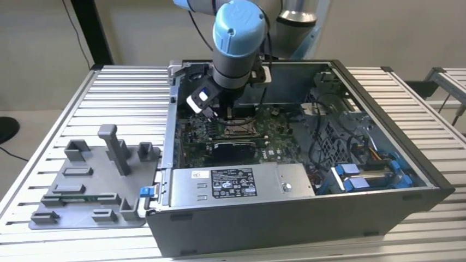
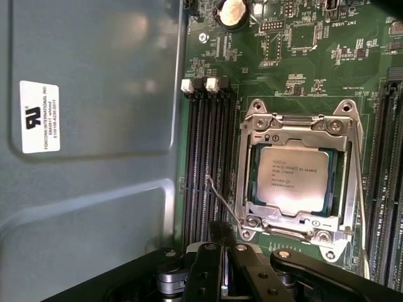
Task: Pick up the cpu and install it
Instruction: 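Install the second cpu locking lever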
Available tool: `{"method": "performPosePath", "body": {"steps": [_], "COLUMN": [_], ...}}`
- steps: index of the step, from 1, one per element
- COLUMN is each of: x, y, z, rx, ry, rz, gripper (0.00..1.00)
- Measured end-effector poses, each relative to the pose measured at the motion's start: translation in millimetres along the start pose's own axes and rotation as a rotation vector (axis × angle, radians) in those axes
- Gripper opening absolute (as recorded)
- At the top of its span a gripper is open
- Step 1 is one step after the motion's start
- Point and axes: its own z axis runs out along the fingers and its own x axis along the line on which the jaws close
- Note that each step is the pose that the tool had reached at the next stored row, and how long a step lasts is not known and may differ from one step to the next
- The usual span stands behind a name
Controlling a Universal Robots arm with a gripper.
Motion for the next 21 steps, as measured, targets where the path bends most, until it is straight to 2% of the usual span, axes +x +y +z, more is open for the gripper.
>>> {"method": "performPosePath", "body": {"steps": [7, 21], "x": [-1.9, -6.1], "y": [9.8, 34.3], "z": [2.0, 7.6], "rx": [-0.0003, -0.0002], "ry": [0.0031, 0.0036], "rz": [0.000, 0.000], "gripper": [0.00, 0.00]}}
